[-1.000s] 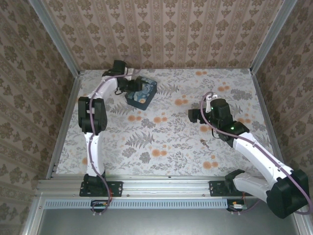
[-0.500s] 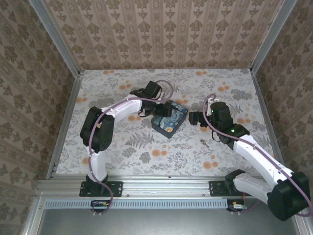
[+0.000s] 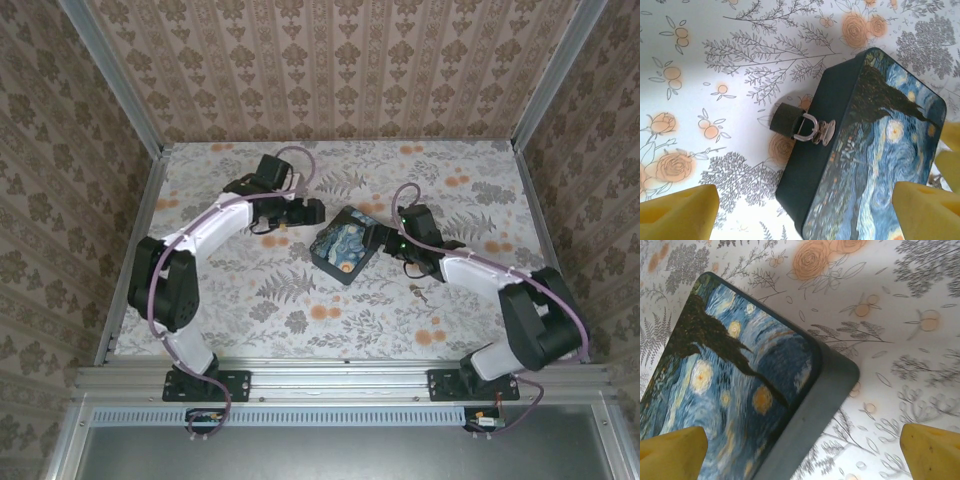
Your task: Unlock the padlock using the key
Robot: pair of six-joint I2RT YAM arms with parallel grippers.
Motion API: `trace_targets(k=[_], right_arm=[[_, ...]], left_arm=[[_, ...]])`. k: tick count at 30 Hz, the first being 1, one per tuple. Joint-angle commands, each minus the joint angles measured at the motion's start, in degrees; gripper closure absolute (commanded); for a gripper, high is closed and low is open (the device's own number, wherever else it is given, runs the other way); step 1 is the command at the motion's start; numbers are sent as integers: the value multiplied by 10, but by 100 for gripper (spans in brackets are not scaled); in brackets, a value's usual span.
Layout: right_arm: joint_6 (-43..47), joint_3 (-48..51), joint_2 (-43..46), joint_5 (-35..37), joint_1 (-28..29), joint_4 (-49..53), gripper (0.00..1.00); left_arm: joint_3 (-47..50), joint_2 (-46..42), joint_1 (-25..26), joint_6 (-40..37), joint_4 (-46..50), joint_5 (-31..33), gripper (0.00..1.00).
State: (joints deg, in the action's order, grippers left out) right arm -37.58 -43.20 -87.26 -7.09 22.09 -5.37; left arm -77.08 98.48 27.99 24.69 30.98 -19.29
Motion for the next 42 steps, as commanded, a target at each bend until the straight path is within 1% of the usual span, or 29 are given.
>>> trace_targets(k=[1,3,4,6,10,13,16,19,22,25,31,32,33,37,42], right_arm=[[-33,-71,-60,-54,8,-79,0],[-35,-113,-102,-64,13,-91,0],[-36,-138,-121,-69,16,-93,0],[-37,-180,-153,-83,20,-95,1],[-38,-261,-207,-147,28,-99,1],[-38,-274,-208,-175,25,-96,1],[-26,-245,-168,-154,9,-66,0],[-9,-214,-119,-132,-14,-18,1],[14,-178,-65,-113,-38,26,0],[23,-143,-17,-102,-62,49,0],[46,-94,70,-87,-108,103,0],[49,-91,71,-87,-114,114,0],[51,-88,98,-89,-119,124,0],[52,-75,140,-84,-128,159,0],[44,-59,182,-61,-143,209,0]], left_arm=[[39,-30,1,-49,-2,-84,9],[67,-44,4,-59,-23,-118,10],[82,-53,6,-62,-35,-122,10],[100,-64,8,-64,-46,-124,10],[123,-76,5,-58,-65,-120,10],[132,-70,-3,-47,-83,-117,10],[127,-53,5,-57,-81,-122,11],[106,-30,39,-72,-60,-129,11],[95,-10,64,-54,-55,-119,12],[89,1,84,-44,-63,-110,12],[47,38,129,-15,-90,-121,11],[37,51,141,-5,-101,-125,11],[24,67,151,4,-109,-126,11],[-42,133,187,42,-146,-127,11],[-137,208,206,87,-186,-129,11]])
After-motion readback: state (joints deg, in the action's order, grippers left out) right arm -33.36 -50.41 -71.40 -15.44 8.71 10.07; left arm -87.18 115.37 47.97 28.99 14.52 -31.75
